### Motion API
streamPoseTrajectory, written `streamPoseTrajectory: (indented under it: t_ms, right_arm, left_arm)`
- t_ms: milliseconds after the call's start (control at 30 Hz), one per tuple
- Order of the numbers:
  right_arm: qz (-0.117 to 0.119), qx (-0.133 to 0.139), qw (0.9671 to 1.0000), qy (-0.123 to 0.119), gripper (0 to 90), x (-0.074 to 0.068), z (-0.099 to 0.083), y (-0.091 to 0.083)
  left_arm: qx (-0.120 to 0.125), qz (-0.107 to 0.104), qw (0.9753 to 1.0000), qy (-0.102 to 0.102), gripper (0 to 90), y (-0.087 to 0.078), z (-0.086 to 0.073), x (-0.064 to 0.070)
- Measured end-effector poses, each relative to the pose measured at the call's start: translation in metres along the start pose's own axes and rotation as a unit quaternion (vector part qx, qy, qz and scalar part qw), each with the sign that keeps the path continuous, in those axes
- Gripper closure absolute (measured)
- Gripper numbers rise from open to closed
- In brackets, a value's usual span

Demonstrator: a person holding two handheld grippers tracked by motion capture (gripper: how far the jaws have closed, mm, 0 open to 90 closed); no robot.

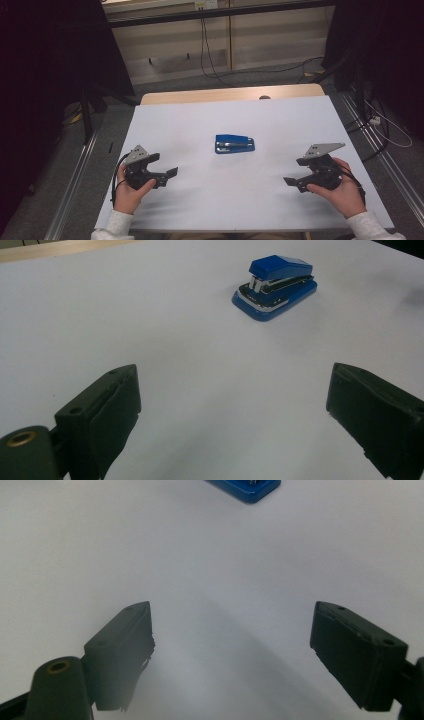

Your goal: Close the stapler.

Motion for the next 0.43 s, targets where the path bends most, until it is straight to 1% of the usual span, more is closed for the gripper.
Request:
streamPoseTrajectory:
  t_ms: [200, 433]
  right_arm:
    - [-0.001, 0.004, 1.0000, -0.001, 17.5, 0.000, 0.000, -0.002]
    - [-0.001, 0.004, 1.0000, -0.003, 17.5, 0.000, 0.001, -0.002]
  left_arm:
    - [-0.004, 0.003, 1.0000, 0.001, 7.3, -0.006, -0.006, -0.003]
    - [-0.008, 0.004, 0.9999, 0.008, 7.3, -0.006, -0.012, -0.003]
Point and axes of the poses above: each handheld gripper's, and its own axes: y roughly forward along the jaws, z roughly out of its top, x roughly to its right, the point moved 8 cm from there along y, roughly forward along the jaws, and after that the axes turned 15 degrees about z, right-handed, at the moved point
